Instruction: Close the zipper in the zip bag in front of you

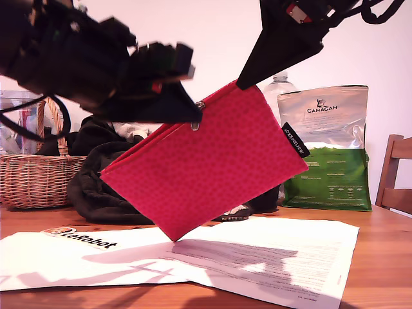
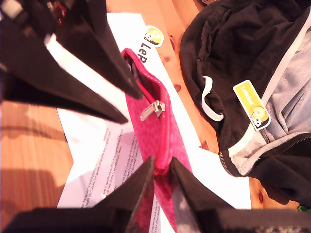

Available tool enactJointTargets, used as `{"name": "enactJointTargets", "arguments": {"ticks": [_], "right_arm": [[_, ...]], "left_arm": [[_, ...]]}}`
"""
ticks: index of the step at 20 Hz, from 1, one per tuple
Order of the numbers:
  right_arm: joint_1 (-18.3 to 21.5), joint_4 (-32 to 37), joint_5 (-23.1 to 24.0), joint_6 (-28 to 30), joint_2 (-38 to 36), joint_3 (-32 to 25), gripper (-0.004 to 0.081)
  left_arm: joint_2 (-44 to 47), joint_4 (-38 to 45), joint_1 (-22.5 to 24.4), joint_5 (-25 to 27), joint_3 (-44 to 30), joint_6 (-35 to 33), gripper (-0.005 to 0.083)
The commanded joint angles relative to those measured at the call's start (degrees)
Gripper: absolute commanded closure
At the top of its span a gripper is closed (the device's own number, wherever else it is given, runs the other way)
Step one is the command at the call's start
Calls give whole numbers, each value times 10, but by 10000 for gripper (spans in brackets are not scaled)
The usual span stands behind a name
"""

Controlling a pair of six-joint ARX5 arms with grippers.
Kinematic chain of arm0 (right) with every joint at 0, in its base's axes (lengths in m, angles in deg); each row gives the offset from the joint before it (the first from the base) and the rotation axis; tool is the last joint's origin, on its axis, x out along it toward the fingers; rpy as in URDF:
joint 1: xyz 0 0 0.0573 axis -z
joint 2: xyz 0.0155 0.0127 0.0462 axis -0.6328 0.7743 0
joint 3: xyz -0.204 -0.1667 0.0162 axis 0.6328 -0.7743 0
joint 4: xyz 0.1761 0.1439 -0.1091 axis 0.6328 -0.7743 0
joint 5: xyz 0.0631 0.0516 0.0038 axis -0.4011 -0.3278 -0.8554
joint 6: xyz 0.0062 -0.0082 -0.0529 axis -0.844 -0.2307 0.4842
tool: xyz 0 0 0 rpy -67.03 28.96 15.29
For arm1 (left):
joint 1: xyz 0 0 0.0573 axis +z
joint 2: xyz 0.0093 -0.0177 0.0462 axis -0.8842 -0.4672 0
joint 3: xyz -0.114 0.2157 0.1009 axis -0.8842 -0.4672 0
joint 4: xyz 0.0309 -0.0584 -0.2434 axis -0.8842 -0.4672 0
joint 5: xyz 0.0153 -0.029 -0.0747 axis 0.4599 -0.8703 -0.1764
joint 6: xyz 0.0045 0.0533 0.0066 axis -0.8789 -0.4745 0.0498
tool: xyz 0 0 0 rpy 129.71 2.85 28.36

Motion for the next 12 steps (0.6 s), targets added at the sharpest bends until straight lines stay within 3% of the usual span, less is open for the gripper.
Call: {"name": "enactJointTargets", "arguments": {"ticks": [1, 6, 12], "right_arm": [[-3, 11, -5, -2, -7, 9, 783], [-3, 10, -17, -16, -7, 9, 783], [-3, 10, -19, -16, -7, 9, 783]], "left_arm": [[-16, 10, -2, 2, 8, 2, 556], [-47, 14, -1, 5, 31, 3, 557], [-57, 14, -1, 47, 45, 8, 557]]}}
